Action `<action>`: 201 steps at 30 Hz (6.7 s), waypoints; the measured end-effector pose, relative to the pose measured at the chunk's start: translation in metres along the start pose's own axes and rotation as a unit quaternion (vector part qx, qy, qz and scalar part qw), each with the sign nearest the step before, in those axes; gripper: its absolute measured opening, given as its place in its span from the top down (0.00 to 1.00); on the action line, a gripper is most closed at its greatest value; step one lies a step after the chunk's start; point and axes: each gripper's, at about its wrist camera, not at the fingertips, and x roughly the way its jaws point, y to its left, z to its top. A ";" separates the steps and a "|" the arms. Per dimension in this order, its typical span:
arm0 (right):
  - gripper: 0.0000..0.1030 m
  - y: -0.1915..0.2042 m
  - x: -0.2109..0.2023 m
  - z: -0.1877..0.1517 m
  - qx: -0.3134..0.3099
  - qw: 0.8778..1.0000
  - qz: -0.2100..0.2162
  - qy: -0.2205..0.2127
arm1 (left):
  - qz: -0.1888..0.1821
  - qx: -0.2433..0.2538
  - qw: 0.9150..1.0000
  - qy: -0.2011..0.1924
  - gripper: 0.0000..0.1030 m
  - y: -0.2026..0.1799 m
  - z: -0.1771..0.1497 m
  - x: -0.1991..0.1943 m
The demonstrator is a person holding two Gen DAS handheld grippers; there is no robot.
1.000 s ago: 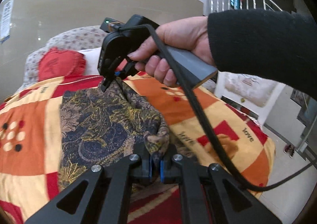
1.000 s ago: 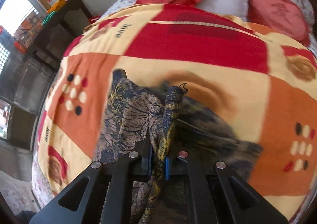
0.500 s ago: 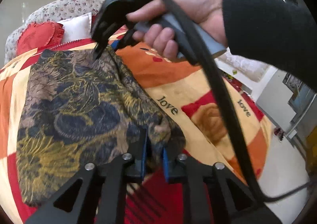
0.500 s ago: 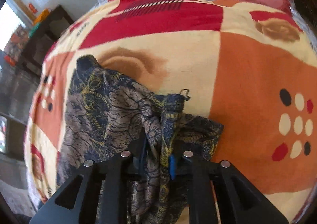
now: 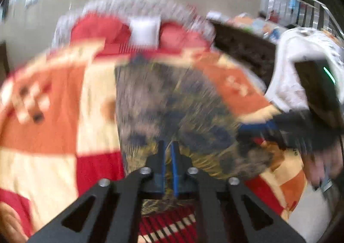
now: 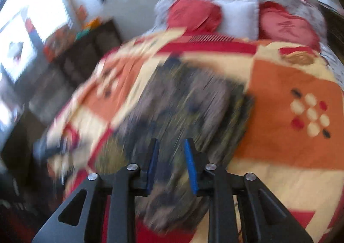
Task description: Fold small clothes
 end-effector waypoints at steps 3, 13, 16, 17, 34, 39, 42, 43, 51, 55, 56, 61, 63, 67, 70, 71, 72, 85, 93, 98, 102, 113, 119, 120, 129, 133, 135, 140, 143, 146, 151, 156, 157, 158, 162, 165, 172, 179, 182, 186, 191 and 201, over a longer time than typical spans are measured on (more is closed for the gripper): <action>0.77 0.000 0.037 -0.044 -0.020 0.997 -0.057 0.042 | -0.001 0.007 1.000 0.016 0.98 0.000 -0.020 0.018; 0.76 -0.016 0.000 0.012 0.038 0.996 -0.066 -0.036 | -0.002 -0.030 0.998 -0.050 0.84 0.010 0.083 0.003; 0.75 -0.034 0.010 0.059 0.108 0.983 -0.132 -0.062 | 0.015 -0.061 0.997 -0.037 0.83 0.022 0.136 0.048; 0.75 -0.039 0.016 0.070 0.134 0.979 -0.142 -0.063 | 0.026 -0.066 0.997 -0.033 0.83 0.025 0.145 0.061; 0.74 -0.076 0.096 0.065 0.199 0.963 -0.139 -0.115 | -0.016 -0.088 0.996 0.005 0.56 0.068 0.149 0.098; 0.74 -0.085 0.093 0.059 0.216 0.961 -0.112 -0.131 | -0.004 -0.094 0.996 0.003 0.22 0.115 0.106 0.052; 0.74 -0.083 0.093 0.063 0.218 0.962 -0.113 -0.119 | -0.055 -0.133 0.989 0.039 0.24 0.125 0.076 0.056; 0.74 -0.079 0.089 0.067 0.212 0.964 -0.124 -0.101 | -0.088 -0.145 0.984 0.050 0.24 0.123 0.066 0.060; 0.63 -0.020 0.001 0.016 0.154 0.963 -0.155 -0.161 | -0.216 -0.151 0.959 0.099 0.14 0.092 0.051 0.085; 0.62 -0.026 -0.022 -0.029 0.158 0.959 -0.169 -0.166 | -0.258 -0.203 0.939 0.102 0.17 0.104 0.055 0.089; 0.62 -0.030 -0.026 -0.038 0.165 0.957 -0.169 -0.166 | -0.261 -0.216 0.936 0.099 0.25 0.108 0.055 0.088; 0.60 -0.055 -0.038 -0.068 0.213 0.947 -0.179 -0.160 | -0.238 -0.290 0.922 0.094 0.70 0.131 0.042 0.088; 0.60 -0.063 -0.038 -0.071 0.233 0.945 -0.161 -0.163 | -0.212 -0.282 0.932 0.088 0.78 0.128 0.043 0.085; 0.59 -0.073 -0.032 -0.069 0.269 0.942 -0.116 -0.162 | -0.173 -0.248 0.951 0.067 0.84 0.119 0.059 0.067; 0.59 -0.069 -0.032 -0.068 0.274 0.940 -0.121 -0.164 | -0.156 -0.217 0.962 0.056 0.84 0.122 0.069 0.050; 0.59 -0.066 -0.031 -0.069 0.269 0.942 -0.119 -0.163 | -0.146 -0.216 0.964 0.049 0.84 0.130 0.071 0.042; 0.59 -0.064 -0.031 -0.069 0.265 0.943 -0.118 -0.162 | -0.138 -0.215 0.966 0.042 0.84 0.139 0.074 0.036; 0.59 -0.014 -0.008 -0.038 0.217 0.961 -0.087 -0.149 | -0.055 -0.238 0.968 0.054 0.75 0.245 0.046 0.012; 0.60 0.091 0.040 0.037 0.026 0.993 -0.048 -0.101 | 0.052 -0.214 0.974 -0.053 0.51 0.216 0.063 -0.042; 0.72 0.135 0.098 0.036 -0.004 0.998 -0.067 -0.019 | 0.064 -0.126 0.990 -0.021 0.63 0.173 0.046 -0.012; 0.79 0.120 0.116 0.008 0.031 0.994 -0.103 -0.002 | 0.096 -0.087 0.991 -0.041 0.63 0.156 0.016 0.003; 0.80 0.119 0.127 0.085 0.026 0.996 -0.076 -0.041 | 0.087 -0.103 0.990 -0.037 0.57 0.162 0.018 0.010; 0.90 0.077 0.157 0.072 0.098 0.992 -0.084 0.001 | 0.081 -0.097 0.991 -0.033 0.52 0.159 0.018 0.011; 0.91 0.078 0.146 0.070 0.107 0.990 -0.087 -0.011 | 0.082 -0.097 0.991 -0.033 0.52 0.158 0.018 0.011; 0.80 0.056 0.093 -0.014 0.071 0.979 -0.189 -0.018 | 0.097 -0.084 0.991 -0.030 0.51 0.153 0.019 0.013; 0.74 0.033 0.080 -0.033 0.123 0.982 -0.136 -0.041 | 0.109 -0.074 0.991 -0.027 0.50 0.148 0.019 0.014; 0.74 0.030 0.079 -0.034 0.131 0.982 -0.125 -0.047 | 0.115 -0.070 0.991 -0.027 0.50 0.147 0.019 0.015; 0.74 0.027 0.072 -0.037 0.132 0.982 -0.125 -0.050 | 0.120 -0.066 0.990 -0.026 0.50 0.146 0.020 0.015; 0.73 0.028 0.073 -0.037 0.126 0.982 -0.132 -0.049 | 0.119 -0.066 0.990 -0.026 0.50 0.146 0.020 0.015; 0.73 0.034 0.081 -0.034 0.122 0.982 -0.138 -0.048 | 0.119 -0.066 0.990 -0.025 0.50 0.146 0.020 0.015; 0.73 0.037 0.081 -0.034 0.116 0.982 -0.145 -0.046 | 0.119 -0.067 0.990 -0.025 0.49 0.146 0.020 0.015; 0.73 0.037 0.081 -0.034 0.114 0.981 -0.147 -0.046 | 0.118 -0.067 0.990 -0.026 0.49 0.146 0.020 0.015; 0.73 0.037 0.082 -0.034 0.114 0.981 -0.149 -0.045 | 0.117 -0.068 0.990 -0.026 0.49 0.146 0.020 0.015; 0.73 0.038 0.082 -0.033 0.113 0.981 -0.150 -0.045 | 0.118 -0.067 0.990 -0.026 0.49 0.146 0.020 0.015; 0.73 0.039 0.082 -0.033 0.113 0.981 -0.151 -0.045 | 0.119 -0.067 0.990 -0.025 0.49 0.146 0.020 0.015; 0.73 0.040 0.083 -0.033 0.109 0.981 -0.156 -0.040 | 0.123 -0.062 0.990 -0.024 0.48 0.143 0.020 0.016; 0.54 0.037 0.084 -0.026 0.129 0.983 -0.130 -0.020 | 0.116 -0.063 0.991 -0.024 0.46 0.140 0.022 0.017; 0.42 0.064 0.087 -0.020 0.071 0.986 -0.154 0.003 | 0.079 -0.031 0.996 -0.034 0.44 0.133 0.013 -0.028; 0.62 0.078 0.064 -0.013 0.084 0.987 -0.128 -0.046 | 0.062 -0.017 0.996 -0.057 0.32 0.124 -0.003 -0.055; 0.75 0.115 0.053 0.001 0.052 0.993 -0.065 -0.088 | 0.048 -0.051 0.997 -0.018 0.31 0.127 -0.017 -0.046; 0.86 0.114 0.105 -0.015 0.053 0.996 -0.075 0.000 | 0.073 -0.013 0.997 -0.021 0.15 0.112 -0.022 -0.035; 0.87 0.100 0.101 -0.019 0.071 0.996 -0.043 -0.018 | 0.079 0.010 0.997 0.001 0.00 0.101 -0.018 -0.016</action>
